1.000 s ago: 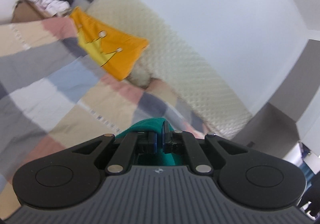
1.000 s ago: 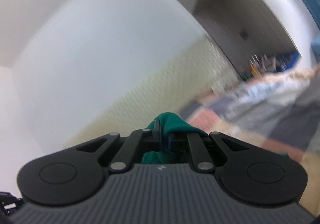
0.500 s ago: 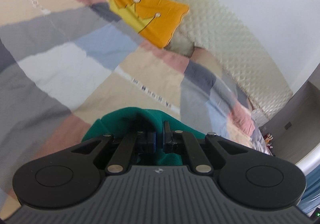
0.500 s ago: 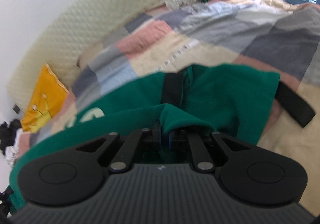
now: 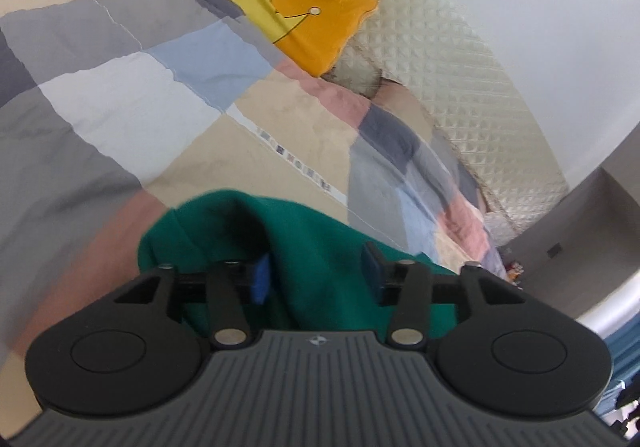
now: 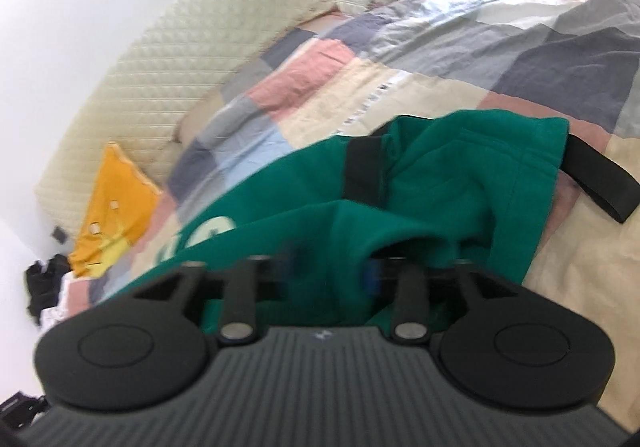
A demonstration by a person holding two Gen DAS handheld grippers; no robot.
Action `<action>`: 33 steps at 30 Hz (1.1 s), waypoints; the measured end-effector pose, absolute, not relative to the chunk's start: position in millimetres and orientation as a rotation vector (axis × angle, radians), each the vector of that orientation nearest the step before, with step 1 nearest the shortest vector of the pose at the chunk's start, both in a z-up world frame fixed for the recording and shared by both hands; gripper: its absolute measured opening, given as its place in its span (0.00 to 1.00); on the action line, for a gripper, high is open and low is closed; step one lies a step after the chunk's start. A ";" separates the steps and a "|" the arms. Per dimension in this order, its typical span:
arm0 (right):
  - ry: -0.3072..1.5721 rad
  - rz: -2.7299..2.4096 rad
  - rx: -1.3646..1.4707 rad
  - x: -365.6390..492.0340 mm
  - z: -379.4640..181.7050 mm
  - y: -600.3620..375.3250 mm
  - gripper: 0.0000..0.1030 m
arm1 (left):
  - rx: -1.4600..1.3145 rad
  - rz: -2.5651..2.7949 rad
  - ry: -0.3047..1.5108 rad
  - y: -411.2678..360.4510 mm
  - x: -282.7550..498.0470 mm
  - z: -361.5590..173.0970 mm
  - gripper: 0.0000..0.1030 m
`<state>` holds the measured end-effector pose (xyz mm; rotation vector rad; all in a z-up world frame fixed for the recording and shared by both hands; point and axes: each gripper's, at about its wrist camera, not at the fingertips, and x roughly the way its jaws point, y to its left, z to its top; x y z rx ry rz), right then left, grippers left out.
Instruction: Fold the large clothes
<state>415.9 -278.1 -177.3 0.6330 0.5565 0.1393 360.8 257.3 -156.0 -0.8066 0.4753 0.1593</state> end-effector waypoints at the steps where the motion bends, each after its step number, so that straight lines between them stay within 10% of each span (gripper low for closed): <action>1: 0.548 0.152 0.623 411.7 -173.4 -276.3 0.73 | -0.803 0.154 0.471 254.2 355.2 -153.0 0.61; 27: 0.594 0.470 0.278 342.8 -163.8 -183.1 0.82 | -0.918 -0.066 0.574 177.1 317.4 -180.7 0.71; 33: 0.518 0.476 0.059 344.3 -162.2 -151.5 0.33 | -1.024 -0.117 0.557 185.7 320.1 -188.3 0.52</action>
